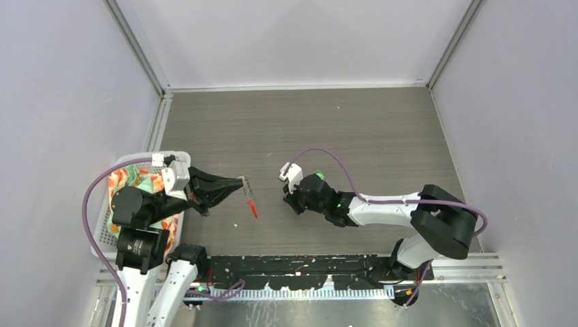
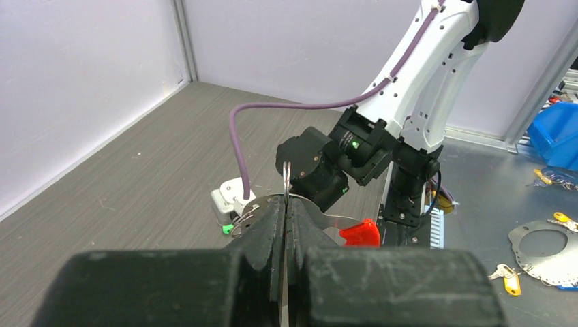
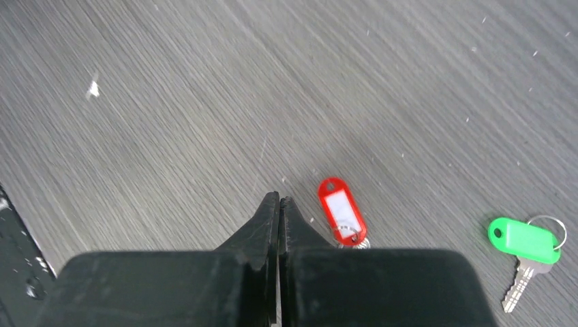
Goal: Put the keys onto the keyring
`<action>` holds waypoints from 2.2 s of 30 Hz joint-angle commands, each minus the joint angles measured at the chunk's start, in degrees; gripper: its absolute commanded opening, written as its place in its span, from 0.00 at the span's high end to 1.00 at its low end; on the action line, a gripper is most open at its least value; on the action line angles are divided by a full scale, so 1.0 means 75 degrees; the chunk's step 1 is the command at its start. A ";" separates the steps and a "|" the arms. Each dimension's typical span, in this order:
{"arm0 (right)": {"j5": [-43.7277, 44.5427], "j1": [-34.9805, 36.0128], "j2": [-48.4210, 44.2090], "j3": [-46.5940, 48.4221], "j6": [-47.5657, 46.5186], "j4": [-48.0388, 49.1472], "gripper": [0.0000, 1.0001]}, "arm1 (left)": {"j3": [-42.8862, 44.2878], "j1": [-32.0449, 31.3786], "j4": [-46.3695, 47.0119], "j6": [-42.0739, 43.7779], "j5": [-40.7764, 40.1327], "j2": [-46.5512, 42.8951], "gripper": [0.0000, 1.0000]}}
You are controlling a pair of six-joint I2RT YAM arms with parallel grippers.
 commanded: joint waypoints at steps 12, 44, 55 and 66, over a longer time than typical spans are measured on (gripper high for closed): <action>0.0001 -0.1148 -0.0524 -0.0211 0.1834 -0.0684 0.36 | 0.0228 -0.0008 0.0557 -0.0273 -0.0011 -0.0026 1.00; -0.0060 -0.0880 0.0860 0.0942 0.1924 -0.1616 0.72 | 0.0403 -0.0008 0.0585 -0.0285 -0.0004 0.0092 1.00; -0.0262 -0.0885 0.1054 0.1051 0.1910 -0.1820 0.84 | 0.0388 -0.0009 0.0623 -0.0267 -0.0011 0.0104 1.00; -0.0470 -0.0882 0.0912 0.1218 0.1865 -0.1549 0.99 | 0.0356 -0.0008 0.0667 -0.0307 -0.0046 0.0081 1.00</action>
